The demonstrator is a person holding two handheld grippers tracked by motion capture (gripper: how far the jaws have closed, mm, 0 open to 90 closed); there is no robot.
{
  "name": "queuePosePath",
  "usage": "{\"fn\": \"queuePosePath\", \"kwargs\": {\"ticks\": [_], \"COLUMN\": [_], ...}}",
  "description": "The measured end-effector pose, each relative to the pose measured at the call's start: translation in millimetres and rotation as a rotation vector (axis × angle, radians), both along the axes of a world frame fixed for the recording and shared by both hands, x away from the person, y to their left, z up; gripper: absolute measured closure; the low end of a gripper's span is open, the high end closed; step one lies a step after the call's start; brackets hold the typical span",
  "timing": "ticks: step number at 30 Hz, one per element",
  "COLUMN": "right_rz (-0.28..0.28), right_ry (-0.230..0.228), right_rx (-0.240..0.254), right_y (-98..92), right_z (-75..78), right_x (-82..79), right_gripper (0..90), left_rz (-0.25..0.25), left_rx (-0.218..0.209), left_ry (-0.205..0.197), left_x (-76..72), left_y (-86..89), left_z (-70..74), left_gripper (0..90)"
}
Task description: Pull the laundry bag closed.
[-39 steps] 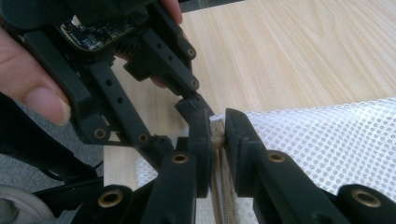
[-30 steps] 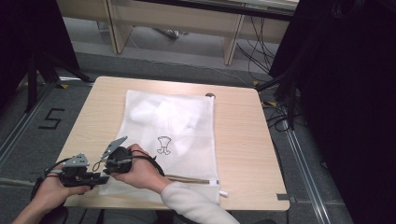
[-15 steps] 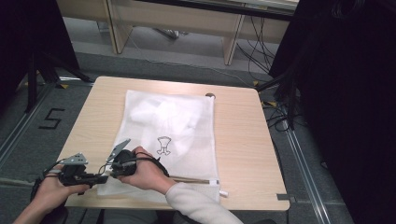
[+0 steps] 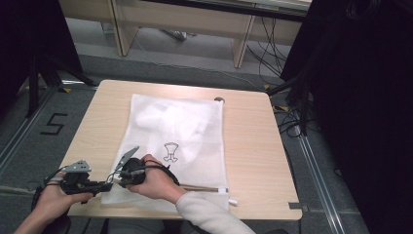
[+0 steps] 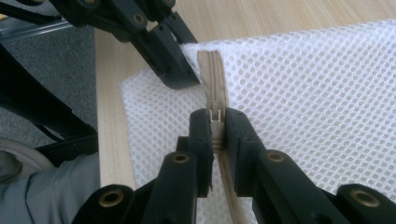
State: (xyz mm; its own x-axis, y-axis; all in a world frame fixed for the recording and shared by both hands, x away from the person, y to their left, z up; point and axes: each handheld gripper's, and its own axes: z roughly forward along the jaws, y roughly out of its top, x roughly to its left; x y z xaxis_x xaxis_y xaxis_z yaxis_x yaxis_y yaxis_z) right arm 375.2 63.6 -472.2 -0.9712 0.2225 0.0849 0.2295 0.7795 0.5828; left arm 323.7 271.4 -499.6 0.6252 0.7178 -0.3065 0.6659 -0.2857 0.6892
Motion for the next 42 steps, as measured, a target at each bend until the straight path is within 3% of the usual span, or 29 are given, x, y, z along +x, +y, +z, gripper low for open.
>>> {"fn": "queuePosePath", "kwargs": {"ticks": [19, 42], "right_rz": [-0.016, -0.020], "right_ry": [0.011, 0.017], "right_rx": [-0.040, -0.032], "right_y": [-12.0, -19.1], "right_z": [-6.2, -8.3], "right_x": [1.5, 2.1], "right_gripper": [82.4, 82.4], "left_rz": [0.011, 0.015], "left_rx": [0.019, 0.015], "left_ry": [-0.013, -0.009], "left_x": [-0.4, -0.5], "left_y": [1.4, 0.5], "left_z": [0.5, 0.2], "left_gripper": [84.8, 84.9]}}
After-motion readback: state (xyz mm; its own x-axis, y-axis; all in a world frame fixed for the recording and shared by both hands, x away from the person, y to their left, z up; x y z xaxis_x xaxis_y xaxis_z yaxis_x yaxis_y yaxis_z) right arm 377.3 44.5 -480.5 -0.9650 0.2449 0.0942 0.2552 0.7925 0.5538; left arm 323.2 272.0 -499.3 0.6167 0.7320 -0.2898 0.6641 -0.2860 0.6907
